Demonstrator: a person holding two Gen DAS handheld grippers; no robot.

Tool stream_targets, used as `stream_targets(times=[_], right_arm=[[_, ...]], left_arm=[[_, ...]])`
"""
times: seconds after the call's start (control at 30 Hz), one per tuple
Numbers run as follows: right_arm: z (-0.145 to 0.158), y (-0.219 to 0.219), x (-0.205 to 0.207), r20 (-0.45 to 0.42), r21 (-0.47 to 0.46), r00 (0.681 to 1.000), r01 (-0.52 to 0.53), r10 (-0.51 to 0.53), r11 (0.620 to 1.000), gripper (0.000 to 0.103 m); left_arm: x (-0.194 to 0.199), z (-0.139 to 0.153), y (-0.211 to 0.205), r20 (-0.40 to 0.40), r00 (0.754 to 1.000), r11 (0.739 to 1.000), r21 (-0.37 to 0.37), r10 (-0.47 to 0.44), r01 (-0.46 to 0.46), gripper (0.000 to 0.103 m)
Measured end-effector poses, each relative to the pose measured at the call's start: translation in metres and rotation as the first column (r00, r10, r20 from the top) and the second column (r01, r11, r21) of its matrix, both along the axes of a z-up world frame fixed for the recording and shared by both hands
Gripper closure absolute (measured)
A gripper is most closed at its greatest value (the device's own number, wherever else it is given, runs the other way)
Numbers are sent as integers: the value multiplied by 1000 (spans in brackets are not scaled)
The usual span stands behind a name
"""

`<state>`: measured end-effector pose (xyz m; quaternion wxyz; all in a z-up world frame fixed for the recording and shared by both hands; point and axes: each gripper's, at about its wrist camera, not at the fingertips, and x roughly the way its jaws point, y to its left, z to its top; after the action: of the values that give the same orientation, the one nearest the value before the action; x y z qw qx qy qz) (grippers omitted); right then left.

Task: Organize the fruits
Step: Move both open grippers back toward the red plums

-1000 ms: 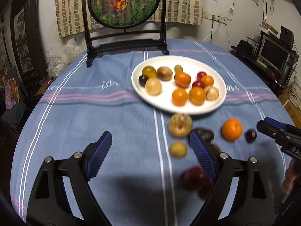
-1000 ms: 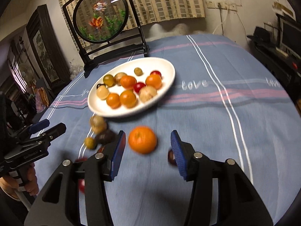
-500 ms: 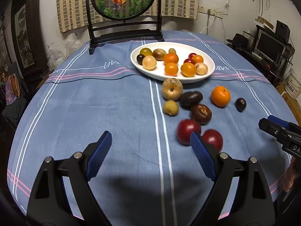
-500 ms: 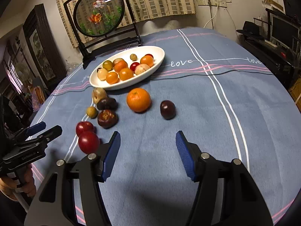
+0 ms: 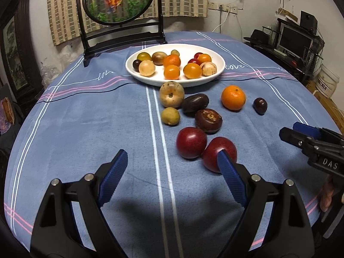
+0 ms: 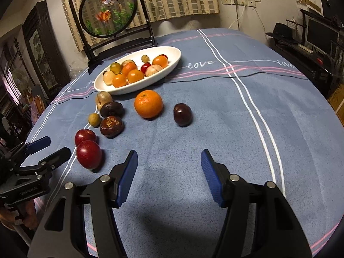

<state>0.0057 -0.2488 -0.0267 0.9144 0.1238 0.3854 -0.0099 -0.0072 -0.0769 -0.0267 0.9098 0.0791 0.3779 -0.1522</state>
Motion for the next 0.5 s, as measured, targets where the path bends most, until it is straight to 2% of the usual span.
stream_targets(times=[0.17,0.33,0.5], right_arm=[[1,20,-1,-17,3,994,-110,110,994,41],[-1,61,1,-43,-55,960,-279,277,959,41],[-4,92,13,-76,-106,934,-355,349,929,41]], left_arm=[[7,-3,6,-3,1000,1000,-12,-1,1,16],[18,-7,26,-37,998,998,-29,47,-48,16],[20,-9,39,-40,996,997,-19,75,-76,16]])
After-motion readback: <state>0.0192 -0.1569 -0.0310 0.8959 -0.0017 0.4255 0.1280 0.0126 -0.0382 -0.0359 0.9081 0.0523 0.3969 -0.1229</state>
